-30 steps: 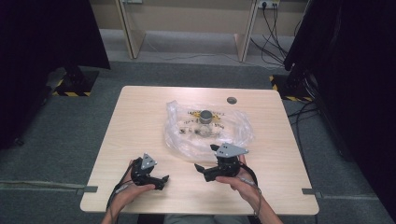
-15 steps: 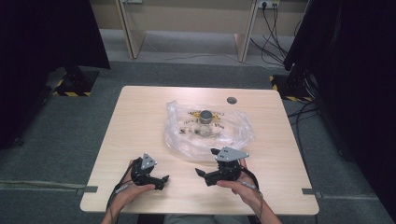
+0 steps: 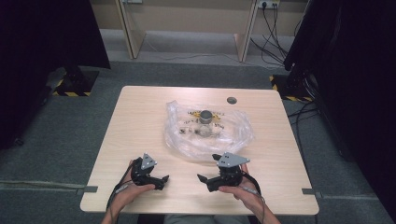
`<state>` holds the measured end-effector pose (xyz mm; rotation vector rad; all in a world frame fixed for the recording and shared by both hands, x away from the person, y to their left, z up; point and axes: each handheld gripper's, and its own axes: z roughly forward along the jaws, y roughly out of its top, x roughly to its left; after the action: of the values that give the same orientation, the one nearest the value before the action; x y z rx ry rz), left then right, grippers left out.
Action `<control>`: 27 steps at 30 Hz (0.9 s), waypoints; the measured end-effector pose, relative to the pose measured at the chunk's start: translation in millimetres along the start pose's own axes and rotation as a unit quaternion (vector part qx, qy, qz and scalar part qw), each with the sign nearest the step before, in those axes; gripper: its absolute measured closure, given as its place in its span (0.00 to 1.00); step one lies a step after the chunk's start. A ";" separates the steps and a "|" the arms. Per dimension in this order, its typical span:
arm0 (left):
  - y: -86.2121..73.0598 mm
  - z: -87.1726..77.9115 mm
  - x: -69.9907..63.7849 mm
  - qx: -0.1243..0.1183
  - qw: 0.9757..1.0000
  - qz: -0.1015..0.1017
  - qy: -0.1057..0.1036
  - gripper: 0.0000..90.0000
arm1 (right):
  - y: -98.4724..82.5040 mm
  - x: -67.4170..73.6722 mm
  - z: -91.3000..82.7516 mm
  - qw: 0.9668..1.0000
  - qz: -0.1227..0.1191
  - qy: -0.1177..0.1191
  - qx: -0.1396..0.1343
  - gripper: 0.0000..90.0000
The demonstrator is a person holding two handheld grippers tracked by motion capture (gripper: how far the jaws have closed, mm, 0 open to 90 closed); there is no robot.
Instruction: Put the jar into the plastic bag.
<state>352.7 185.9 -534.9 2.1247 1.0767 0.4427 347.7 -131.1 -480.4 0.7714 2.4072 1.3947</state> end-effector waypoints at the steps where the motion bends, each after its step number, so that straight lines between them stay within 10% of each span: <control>1: 0.0 0.0 0.0 0.000 1.000 0.000 0.000 0.01 | -0.9 -0.2 -0.2 1.000 0.000 0.000 0.000 0.07; 27: 0.0 0.0 -0.1 0.000 1.000 0.000 0.000 0.01 | -19.5 -7.1 -9.7 1.000 0.012 -0.013 0.012 0.07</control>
<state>352.6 185.8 -534.9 2.1246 1.0771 0.4431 342.8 -149.9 -492.6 0.8223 2.4075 1.3585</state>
